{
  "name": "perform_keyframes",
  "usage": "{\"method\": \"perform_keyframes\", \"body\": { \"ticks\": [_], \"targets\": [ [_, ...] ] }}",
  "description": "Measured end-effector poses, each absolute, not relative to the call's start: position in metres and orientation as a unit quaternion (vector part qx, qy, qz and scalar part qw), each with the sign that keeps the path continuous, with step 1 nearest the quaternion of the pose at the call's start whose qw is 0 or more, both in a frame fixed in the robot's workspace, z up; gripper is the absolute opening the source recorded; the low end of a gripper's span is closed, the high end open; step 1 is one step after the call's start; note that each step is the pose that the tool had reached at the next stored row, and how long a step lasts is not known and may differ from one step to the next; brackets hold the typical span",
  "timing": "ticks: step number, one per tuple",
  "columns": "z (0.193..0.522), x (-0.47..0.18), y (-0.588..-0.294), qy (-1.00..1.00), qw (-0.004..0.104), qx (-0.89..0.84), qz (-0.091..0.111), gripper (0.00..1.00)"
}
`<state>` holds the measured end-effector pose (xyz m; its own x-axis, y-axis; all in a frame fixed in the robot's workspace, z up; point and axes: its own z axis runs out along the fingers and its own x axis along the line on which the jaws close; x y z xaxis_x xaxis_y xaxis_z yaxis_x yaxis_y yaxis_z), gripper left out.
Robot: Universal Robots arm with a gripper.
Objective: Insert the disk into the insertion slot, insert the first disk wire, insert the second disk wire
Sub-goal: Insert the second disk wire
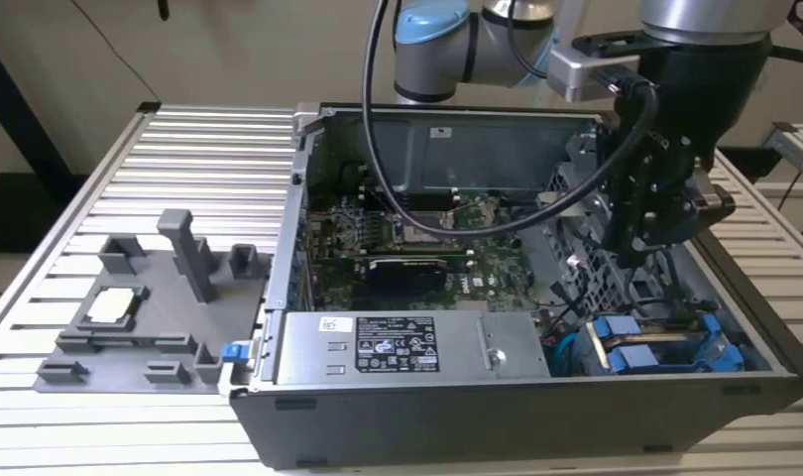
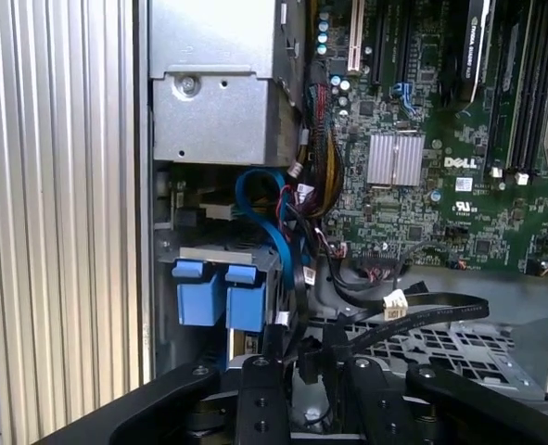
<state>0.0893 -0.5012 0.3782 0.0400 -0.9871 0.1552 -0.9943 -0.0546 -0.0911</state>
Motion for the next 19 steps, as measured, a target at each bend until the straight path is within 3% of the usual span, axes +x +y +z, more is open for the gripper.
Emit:
{"method": "perform_keyframes", "body": {
  "ticks": [5, 7, 9, 10, 19],
  "targets": [
    [0.378, 0.089, -0.501, -0.687, 0.02, 0.721, 0.089, 0.31],
    [0.378, 0.089, -0.501, -0.687, 0.02, 0.721, 0.089, 0.23],
    [0.378, 0.089, -0.501, -0.687, 0.02, 0.721, 0.089, 0.23],
    [0.377, 0.089, -0.502, -0.687, 0.02, 0.721, 0.089, 0.16],
    [0.377, 0.089, -0.516, -0.687, 0.02, 0.721, 0.089, 0.16]
  ]
}}
